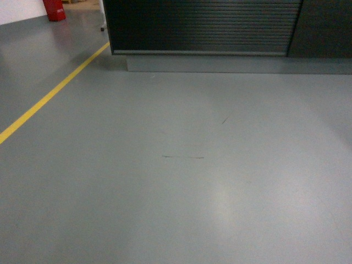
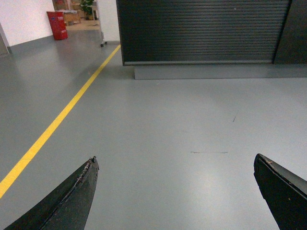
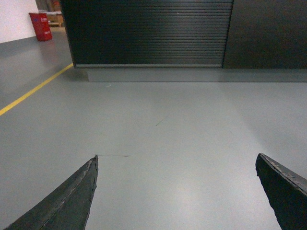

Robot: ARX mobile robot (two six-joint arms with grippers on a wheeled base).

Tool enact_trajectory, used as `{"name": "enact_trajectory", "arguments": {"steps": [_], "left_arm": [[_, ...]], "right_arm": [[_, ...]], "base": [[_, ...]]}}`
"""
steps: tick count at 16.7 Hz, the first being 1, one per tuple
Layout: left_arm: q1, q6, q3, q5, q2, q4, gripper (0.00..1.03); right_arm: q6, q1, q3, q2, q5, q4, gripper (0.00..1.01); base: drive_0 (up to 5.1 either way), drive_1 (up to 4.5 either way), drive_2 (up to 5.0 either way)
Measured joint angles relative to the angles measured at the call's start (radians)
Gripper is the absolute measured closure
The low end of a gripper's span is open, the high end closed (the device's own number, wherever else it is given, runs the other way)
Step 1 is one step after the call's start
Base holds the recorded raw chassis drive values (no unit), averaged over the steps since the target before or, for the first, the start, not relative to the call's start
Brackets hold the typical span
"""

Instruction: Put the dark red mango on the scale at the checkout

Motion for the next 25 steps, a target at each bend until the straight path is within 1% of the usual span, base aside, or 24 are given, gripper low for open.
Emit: {"name": "enact_trajectory", "arguments": {"steps": [23, 25], "left_arm": [[0.0, 0.0, 0.0, 0.0, 0.0, 0.0, 0.05], [0.0, 0.0, 0.0, 0.0, 0.0, 0.002, 0.05]], "right_arm": [[0.0, 0.0, 0.0, 0.0, 0.0, 0.0, 0.03], [0.0, 0.0, 0.0, 0.0, 0.0, 0.001, 0.03]], "base": [[0.0, 0.0, 0.0], [0.0, 4.23, -4.3]]}}
